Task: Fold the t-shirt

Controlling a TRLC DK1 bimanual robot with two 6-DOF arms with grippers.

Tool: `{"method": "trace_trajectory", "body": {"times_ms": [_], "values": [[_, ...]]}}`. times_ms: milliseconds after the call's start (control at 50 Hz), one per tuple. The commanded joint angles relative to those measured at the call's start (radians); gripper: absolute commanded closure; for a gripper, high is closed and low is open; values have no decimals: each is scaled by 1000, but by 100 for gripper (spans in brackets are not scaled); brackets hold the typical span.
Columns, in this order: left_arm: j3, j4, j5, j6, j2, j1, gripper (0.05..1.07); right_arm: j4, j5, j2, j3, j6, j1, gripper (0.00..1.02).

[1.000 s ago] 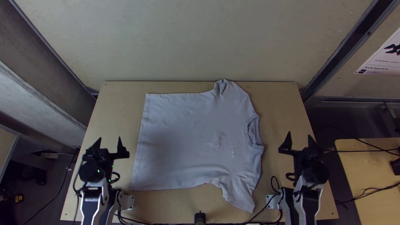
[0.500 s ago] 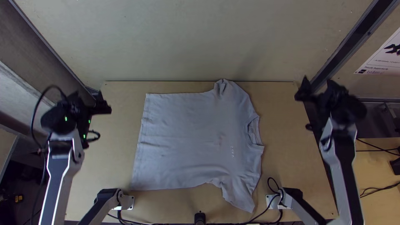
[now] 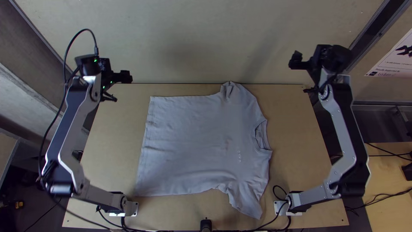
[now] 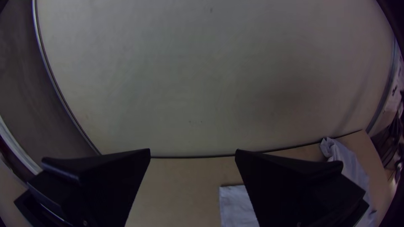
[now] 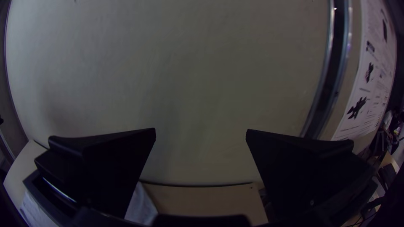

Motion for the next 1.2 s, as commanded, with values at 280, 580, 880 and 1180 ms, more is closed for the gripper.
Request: {"method": "trace_trajectory", "body": {"times_ms": [280,580,880,1180], "values": [[342,-219,59,-120,351,-20,10,-232,0,290,229,44,59,4],[349,-299,54,-106,513,-41,11,-264,-1,399,259,97,105,4],[394,-296,1,-114,639,-69,23,-276,2,448,275,114,117,4],[429,-293,-21,-120,736,-87,23,-278,2,465,271,159,112,4]]}}
